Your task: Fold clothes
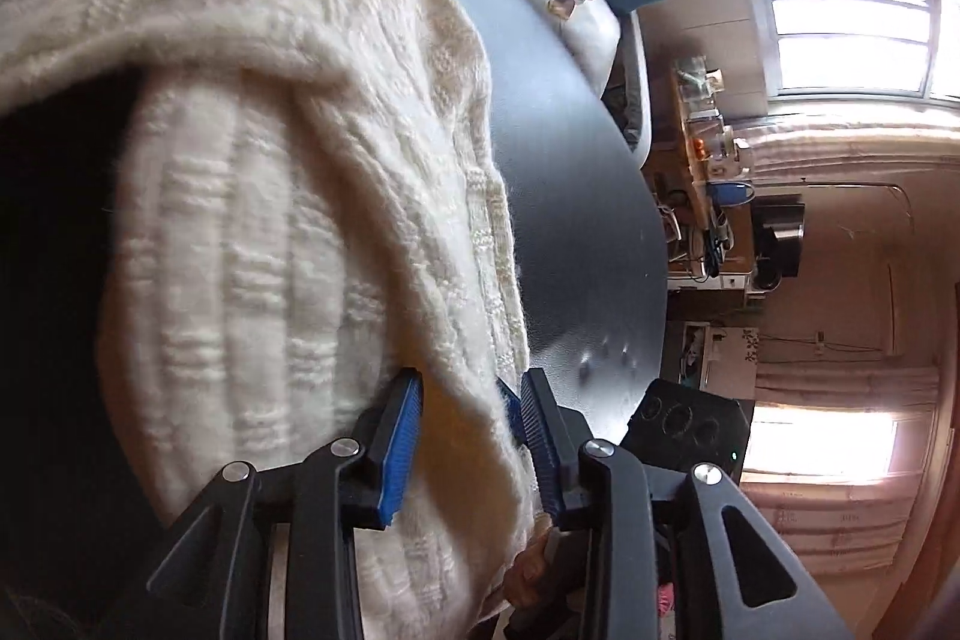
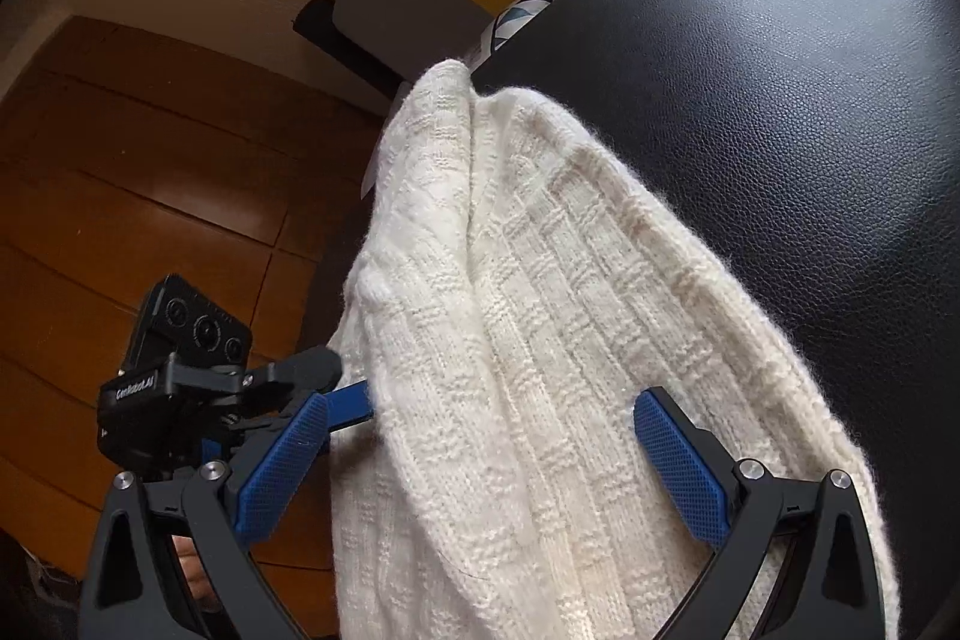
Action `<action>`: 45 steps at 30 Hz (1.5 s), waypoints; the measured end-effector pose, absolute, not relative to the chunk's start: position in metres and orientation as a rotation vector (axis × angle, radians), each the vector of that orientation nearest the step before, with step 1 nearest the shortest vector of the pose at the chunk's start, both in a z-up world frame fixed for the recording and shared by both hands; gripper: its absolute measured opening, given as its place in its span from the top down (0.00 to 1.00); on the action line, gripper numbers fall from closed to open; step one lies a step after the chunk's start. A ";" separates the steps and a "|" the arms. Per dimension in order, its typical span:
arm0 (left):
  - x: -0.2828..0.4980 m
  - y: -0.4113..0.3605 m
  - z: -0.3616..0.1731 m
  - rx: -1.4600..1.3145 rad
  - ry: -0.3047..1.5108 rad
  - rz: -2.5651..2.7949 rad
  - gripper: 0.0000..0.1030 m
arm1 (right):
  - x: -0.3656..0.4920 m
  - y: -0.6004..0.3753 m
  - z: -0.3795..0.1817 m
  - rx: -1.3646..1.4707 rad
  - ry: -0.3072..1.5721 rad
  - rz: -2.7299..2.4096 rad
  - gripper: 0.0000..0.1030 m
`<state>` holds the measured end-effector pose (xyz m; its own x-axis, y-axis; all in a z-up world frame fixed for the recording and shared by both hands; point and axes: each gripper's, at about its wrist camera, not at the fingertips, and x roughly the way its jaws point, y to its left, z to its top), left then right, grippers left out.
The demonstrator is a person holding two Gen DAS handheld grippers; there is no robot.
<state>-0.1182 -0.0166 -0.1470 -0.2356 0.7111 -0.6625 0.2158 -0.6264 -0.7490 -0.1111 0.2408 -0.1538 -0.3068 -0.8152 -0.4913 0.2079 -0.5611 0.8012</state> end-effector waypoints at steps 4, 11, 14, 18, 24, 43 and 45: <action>-0.132 0.006 -0.163 -1.677 -1.129 1.940 0.86 | -0.109 0.241 -0.153 1.223 -0.807 -1.921 0.00; -0.118 -0.022 -0.131 -1.408 -1.092 2.105 0.96 | -0.111 0.261 -0.145 1.181 -0.933 -1.843 0.00; -0.101 -0.055 -0.109 -1.313 -1.089 2.165 0.96 | -0.112 0.249 -0.145 1.225 -0.864 -1.834 0.00; -0.075 -0.112 -0.098 -1.275 -1.094 2.267 0.96 | -0.119 0.233 -0.149 1.308 -0.794 -1.885 0.01; -0.054 -0.185 -0.139 -1.453 -1.045 2.406 0.96 | -0.120 0.233 -0.147 1.428 -0.668 -2.006 0.23; -0.078 -0.221 -0.136 -1.504 -0.817 2.567 0.93 | -0.094 0.337 -0.128 1.732 -0.466 -2.351 0.96; -0.080 -0.213 -0.123 -1.442 -0.784 2.582 0.92 | -0.095 0.334 -0.111 1.743 -0.310 -2.433 0.60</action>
